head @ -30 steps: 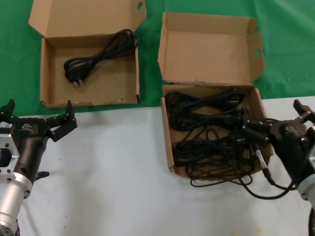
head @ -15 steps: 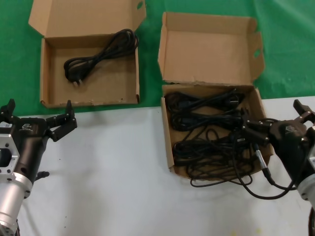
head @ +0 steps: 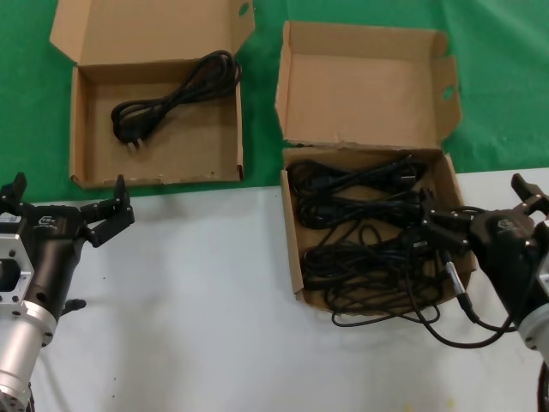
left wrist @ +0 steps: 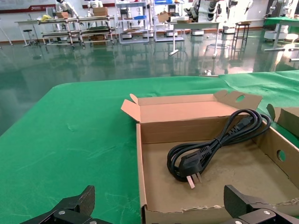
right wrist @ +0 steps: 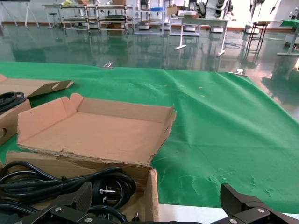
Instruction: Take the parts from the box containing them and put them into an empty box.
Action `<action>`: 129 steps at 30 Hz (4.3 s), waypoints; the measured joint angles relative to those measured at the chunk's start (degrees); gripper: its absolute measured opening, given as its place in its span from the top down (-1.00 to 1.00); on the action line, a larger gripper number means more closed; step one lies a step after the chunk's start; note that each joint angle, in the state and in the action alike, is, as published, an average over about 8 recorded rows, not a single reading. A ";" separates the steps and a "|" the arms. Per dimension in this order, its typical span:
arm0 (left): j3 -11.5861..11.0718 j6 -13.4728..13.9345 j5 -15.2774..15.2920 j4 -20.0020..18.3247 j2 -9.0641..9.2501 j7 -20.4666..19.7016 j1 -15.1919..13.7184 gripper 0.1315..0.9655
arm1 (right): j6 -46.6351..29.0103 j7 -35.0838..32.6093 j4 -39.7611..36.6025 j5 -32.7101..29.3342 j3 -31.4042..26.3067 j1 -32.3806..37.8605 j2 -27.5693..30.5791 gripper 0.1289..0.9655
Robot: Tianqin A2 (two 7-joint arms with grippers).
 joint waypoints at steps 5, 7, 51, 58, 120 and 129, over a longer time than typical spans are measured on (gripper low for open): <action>0.00 0.00 0.00 0.00 0.00 0.00 0.00 -1.00 | 0.00 0.00 0.00 0.00 0.00 0.00 0.00 -1.00; 0.00 0.00 0.00 0.00 0.00 0.00 0.00 -1.00 | 0.00 0.00 0.00 0.00 0.00 0.00 0.00 -1.00; 0.00 0.00 0.00 0.00 0.00 0.00 0.00 -1.00 | 0.00 0.00 0.00 0.00 0.00 0.00 0.00 -1.00; 0.00 0.00 0.00 0.00 0.00 0.00 0.00 -1.00 | 0.00 0.00 0.00 0.00 0.00 0.00 0.00 -1.00; 0.00 0.00 0.00 0.00 0.00 0.00 0.00 -1.00 | 0.00 0.00 0.00 0.00 0.00 0.00 0.00 -1.00; 0.00 0.00 0.00 0.00 0.00 0.00 0.00 -1.00 | 0.00 0.00 0.00 0.00 0.00 0.00 0.00 -1.00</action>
